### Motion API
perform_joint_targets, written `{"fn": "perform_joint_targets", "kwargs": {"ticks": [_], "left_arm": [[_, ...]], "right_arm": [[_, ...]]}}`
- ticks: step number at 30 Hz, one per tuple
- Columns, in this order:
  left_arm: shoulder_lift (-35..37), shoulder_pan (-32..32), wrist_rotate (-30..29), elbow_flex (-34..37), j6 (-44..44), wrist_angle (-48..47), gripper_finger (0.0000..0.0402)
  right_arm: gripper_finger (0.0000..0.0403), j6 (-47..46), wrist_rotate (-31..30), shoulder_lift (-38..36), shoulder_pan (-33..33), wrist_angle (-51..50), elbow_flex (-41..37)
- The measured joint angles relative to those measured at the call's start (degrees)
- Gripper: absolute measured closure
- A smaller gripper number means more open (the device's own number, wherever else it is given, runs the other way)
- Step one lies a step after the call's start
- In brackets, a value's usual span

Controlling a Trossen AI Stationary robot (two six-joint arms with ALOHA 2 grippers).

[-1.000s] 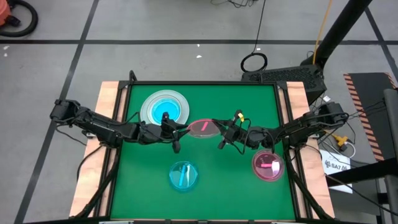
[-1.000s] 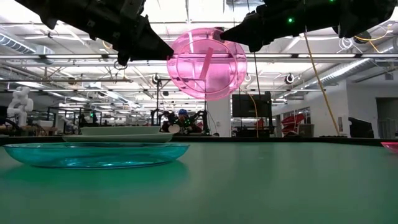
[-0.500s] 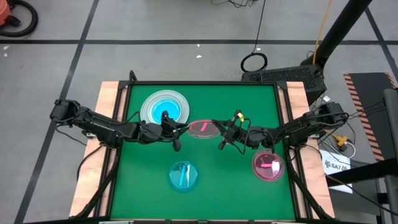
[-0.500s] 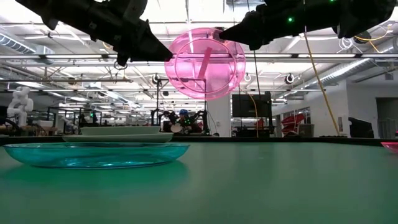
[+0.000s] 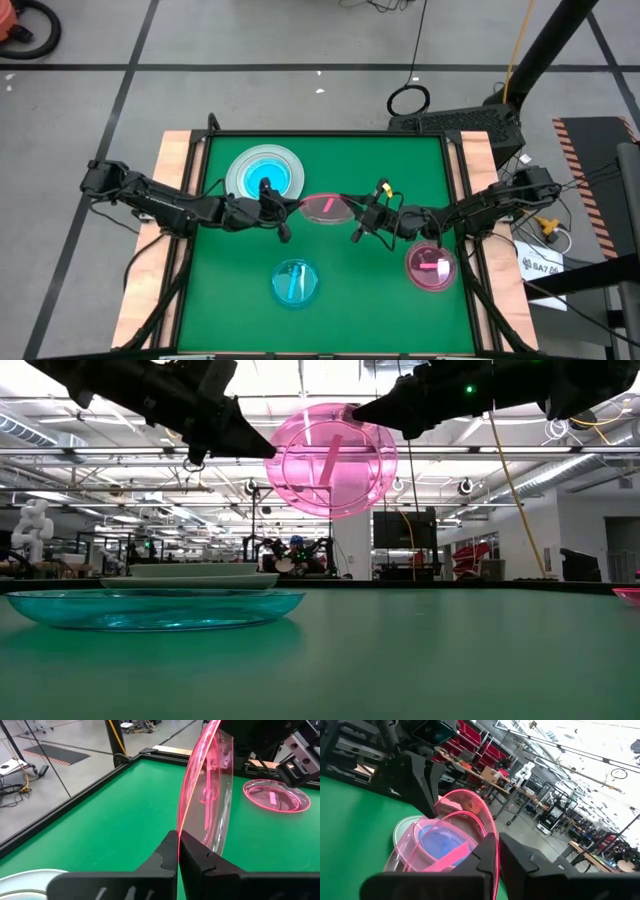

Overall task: Stack plastic plates
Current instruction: Stack the left pink plate on top of the blue plate

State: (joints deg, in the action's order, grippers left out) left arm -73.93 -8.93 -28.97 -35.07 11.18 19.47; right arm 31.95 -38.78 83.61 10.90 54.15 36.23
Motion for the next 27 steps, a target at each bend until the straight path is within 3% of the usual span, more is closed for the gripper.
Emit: {"fn": "perform_joint_targets", "kwargs": {"ticks": [8,27], "left_arm": [[0.00,-0.04,0.28,0.00,0.53,1.05,0.0397],[1.53,1.42,-3.98,0.00,3.58,-0.91,0.0398]], "right_arm": [[0.0359,-1.65,0.01,0.00,-0.02,0.00,0.00],[0.0246,-2.74,-3.97,0.04,-0.04,3.03,0.00]]}}
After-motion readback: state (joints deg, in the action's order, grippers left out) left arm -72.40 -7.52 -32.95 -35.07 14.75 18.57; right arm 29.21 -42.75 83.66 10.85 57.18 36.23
